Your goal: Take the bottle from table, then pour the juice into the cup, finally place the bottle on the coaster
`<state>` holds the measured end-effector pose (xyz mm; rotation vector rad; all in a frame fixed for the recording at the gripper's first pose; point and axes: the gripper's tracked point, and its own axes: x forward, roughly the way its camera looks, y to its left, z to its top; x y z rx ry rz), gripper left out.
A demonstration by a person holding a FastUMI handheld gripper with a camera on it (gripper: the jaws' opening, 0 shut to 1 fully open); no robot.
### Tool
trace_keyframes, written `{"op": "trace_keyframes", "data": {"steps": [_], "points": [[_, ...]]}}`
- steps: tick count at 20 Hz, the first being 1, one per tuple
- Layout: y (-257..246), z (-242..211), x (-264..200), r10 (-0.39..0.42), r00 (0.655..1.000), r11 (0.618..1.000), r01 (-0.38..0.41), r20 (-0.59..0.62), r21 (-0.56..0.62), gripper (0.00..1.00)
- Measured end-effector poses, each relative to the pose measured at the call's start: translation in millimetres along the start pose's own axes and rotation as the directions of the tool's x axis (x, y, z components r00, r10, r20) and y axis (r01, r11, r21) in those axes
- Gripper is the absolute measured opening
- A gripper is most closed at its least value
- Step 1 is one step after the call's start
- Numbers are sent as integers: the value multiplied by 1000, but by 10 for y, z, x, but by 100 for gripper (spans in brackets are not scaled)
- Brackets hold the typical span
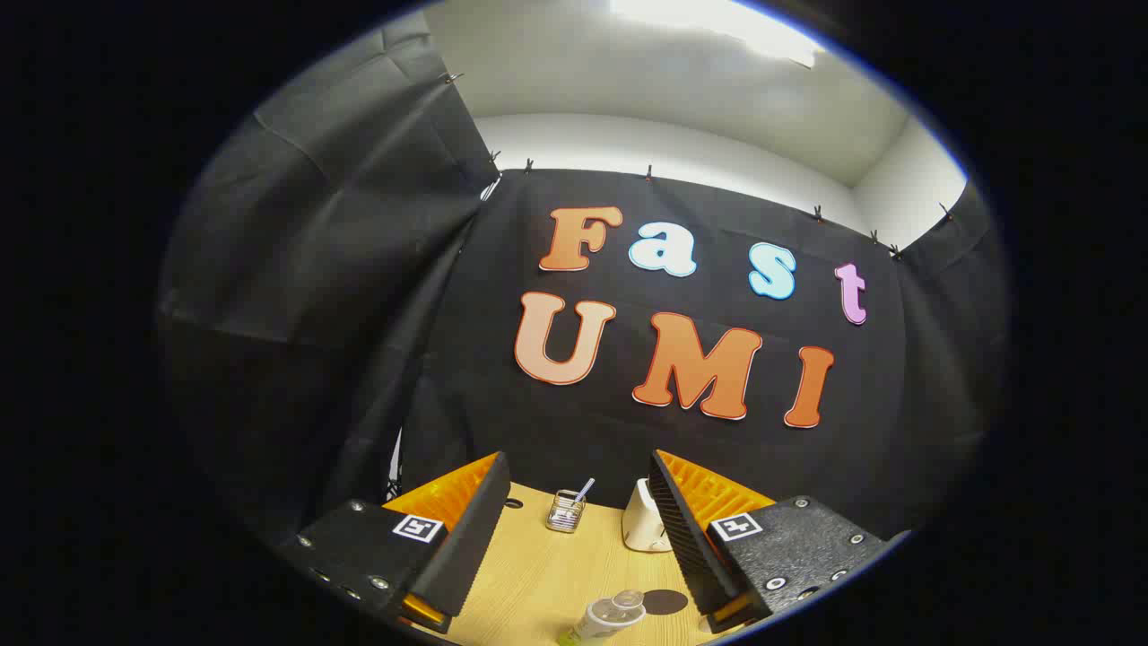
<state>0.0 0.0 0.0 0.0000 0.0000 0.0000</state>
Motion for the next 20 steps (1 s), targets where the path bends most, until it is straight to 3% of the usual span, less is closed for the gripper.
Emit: {"op": "trace_keyframes", "data": {"steps": [5, 15, 20], "points": [[-152, -82, -103, -42, 998, 999, 41, -38, -23, 93], [-271, -55, -218, -34, 998, 997, 37, -49, 69, 93], [-271, -158, -240, -40, 996, 999, 43, -78, 33, 93]]}}
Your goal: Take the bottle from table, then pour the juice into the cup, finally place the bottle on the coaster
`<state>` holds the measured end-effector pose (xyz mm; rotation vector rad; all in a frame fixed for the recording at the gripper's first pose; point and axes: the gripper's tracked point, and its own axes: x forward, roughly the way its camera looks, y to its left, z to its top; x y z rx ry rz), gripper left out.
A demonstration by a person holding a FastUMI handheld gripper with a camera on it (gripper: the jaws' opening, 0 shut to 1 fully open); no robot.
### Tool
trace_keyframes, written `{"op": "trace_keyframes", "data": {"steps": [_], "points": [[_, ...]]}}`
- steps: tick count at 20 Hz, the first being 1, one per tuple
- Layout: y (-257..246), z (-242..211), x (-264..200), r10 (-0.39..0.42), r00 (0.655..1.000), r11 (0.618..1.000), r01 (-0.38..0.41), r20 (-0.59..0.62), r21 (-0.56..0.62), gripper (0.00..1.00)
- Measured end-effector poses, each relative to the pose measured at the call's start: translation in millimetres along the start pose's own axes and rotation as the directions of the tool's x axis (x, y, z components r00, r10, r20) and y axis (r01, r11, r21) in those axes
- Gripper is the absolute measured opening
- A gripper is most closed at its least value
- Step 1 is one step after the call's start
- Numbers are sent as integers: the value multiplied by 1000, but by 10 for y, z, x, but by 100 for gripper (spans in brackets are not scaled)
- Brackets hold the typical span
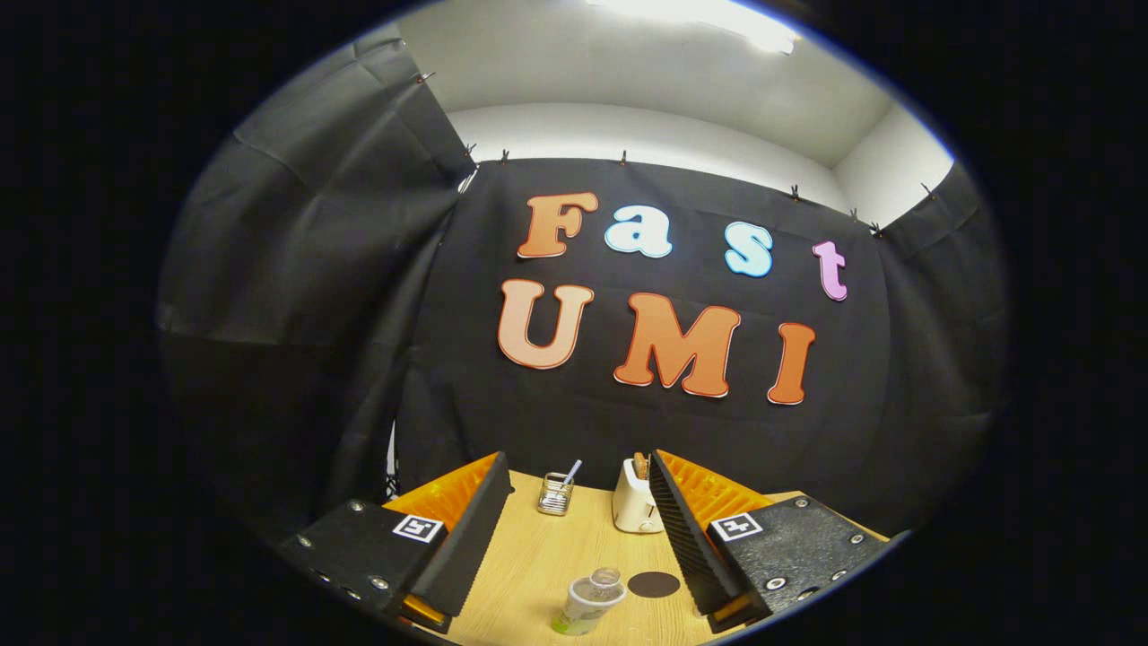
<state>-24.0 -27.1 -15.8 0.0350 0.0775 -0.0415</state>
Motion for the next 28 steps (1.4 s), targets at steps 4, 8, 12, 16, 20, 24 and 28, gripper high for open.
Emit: {"op": "trace_keyframes", "data": {"steps": [4, 8, 12, 16, 20, 24, 28], "points": [[22, -93, -15, -17, 1000, 1000, 17, -19, -14, 93], [6, -185, -34, -27, 999, 999, 28, -18, 28, 93], [-12, -464, 0, -15, 999, 998, 18, -49, 54, 93], [-100, -775, 45, -50, 994, 998, 54, -101, 42, 93], [-106, -1116, 81, -49, 990, 996, 59, -132, 71, 93], [-87, -1396, 132, -44, 989, 994, 56, -140, 89, 93], [-40, -1717, 155, -56, 984, 995, 68, -171, 67, 93]]}}
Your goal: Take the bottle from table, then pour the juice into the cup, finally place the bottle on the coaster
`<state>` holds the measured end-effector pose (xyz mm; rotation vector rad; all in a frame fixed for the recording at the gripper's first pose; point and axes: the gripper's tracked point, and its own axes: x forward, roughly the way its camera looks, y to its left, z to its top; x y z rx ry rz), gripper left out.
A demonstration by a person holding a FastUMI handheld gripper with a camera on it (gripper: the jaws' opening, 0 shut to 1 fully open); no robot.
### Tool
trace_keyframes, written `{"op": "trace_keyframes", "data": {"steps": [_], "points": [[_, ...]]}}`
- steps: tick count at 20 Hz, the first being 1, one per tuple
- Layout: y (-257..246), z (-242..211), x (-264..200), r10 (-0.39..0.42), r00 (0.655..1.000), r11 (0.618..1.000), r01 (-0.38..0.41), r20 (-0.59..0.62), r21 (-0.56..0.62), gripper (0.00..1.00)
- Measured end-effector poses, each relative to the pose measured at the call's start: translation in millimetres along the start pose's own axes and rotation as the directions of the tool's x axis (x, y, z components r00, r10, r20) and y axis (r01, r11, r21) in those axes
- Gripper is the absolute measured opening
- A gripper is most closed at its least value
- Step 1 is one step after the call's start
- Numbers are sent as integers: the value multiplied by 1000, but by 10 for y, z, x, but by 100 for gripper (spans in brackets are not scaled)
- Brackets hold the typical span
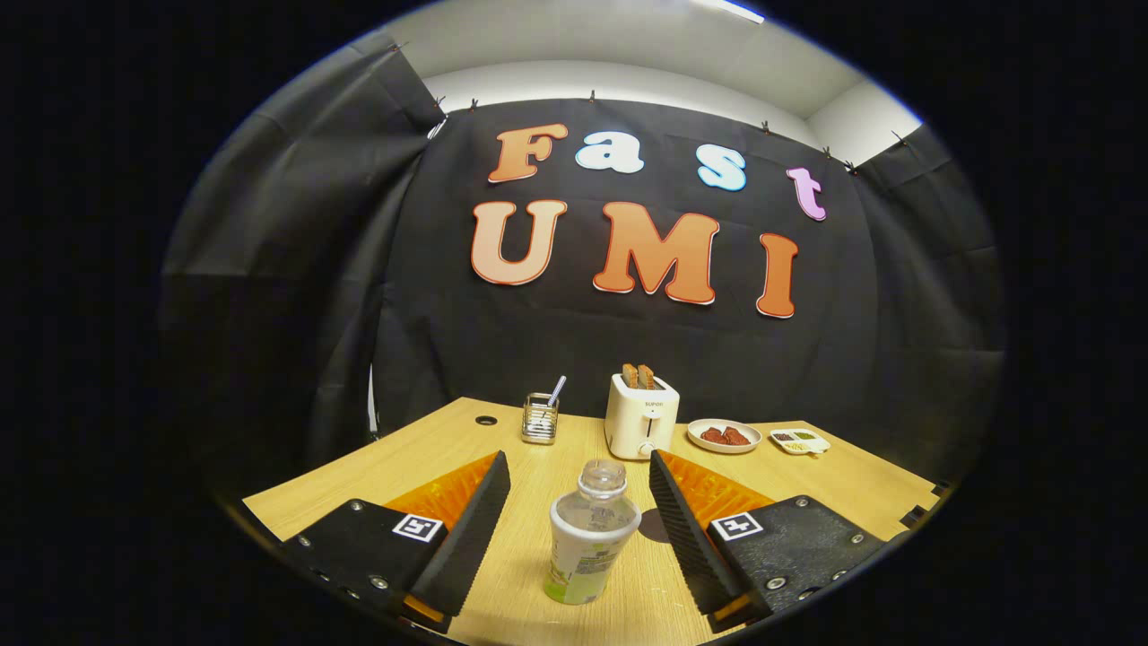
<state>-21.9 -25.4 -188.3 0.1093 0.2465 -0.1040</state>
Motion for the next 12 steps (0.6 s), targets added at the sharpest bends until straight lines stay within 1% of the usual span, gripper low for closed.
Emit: {"op": "trace_keyframes", "data": {"steps": [2, 5, 12], "points": [[-10, -94, 27, -20, 1000, 1000, 20, -8, 1, 93], [-31, -309, 73, -46, 998, 998, 48, -38, 35, 93], [-34, -959, 196, -21, 987, 993, 40, -161, 115, 93]]}}
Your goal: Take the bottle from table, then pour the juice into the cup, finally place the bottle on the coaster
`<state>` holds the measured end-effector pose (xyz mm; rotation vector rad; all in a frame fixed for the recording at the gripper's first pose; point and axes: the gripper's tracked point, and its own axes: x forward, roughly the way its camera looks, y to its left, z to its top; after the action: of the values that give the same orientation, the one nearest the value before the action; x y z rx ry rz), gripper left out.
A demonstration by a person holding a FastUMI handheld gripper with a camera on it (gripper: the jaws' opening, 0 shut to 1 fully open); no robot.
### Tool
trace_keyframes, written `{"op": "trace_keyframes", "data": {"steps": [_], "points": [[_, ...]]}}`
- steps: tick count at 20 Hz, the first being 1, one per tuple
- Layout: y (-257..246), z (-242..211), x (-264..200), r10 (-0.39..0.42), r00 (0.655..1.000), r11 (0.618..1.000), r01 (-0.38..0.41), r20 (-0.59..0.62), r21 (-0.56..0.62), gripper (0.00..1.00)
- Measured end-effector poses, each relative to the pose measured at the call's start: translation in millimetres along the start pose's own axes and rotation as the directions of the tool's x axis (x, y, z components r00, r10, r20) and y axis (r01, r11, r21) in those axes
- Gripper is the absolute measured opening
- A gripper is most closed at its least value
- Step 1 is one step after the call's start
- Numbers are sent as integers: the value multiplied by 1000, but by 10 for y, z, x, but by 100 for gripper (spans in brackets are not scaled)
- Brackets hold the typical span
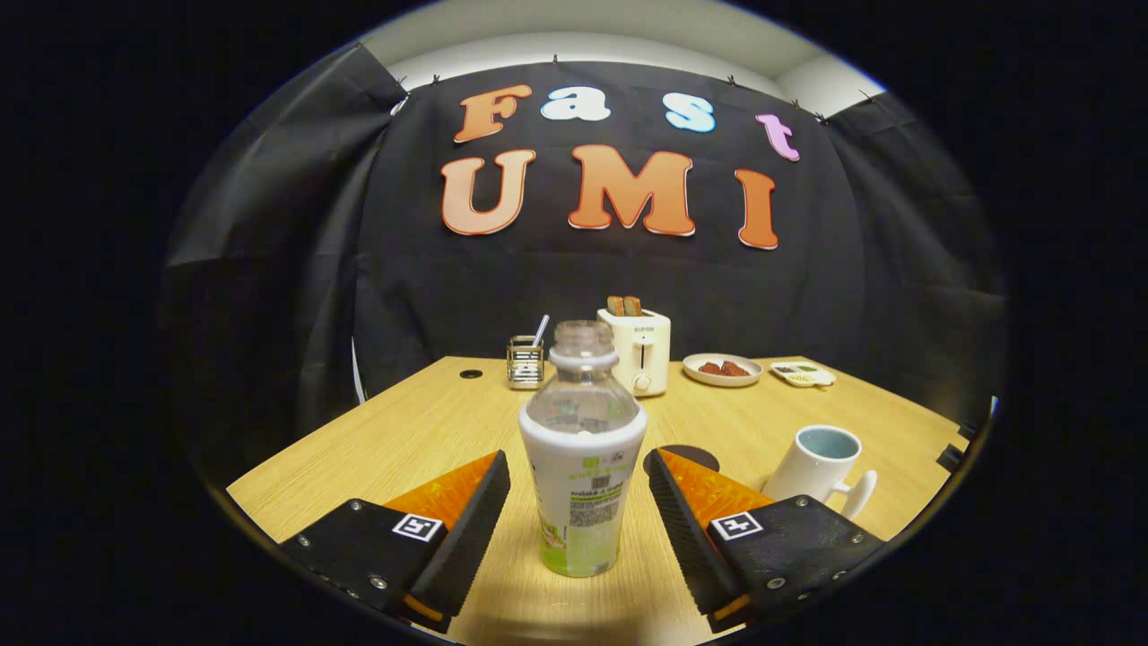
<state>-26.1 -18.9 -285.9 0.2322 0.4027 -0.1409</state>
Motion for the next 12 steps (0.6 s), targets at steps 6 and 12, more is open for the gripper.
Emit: {"op": "trace_keyframes", "data": {"steps": [6, 12], "points": [[20, -273, 134, -1, 999, 1000, 1, -51, -4, 79], [65, -264, 141, 23, 1000, 998, -22, -5, 62, 63]]}}
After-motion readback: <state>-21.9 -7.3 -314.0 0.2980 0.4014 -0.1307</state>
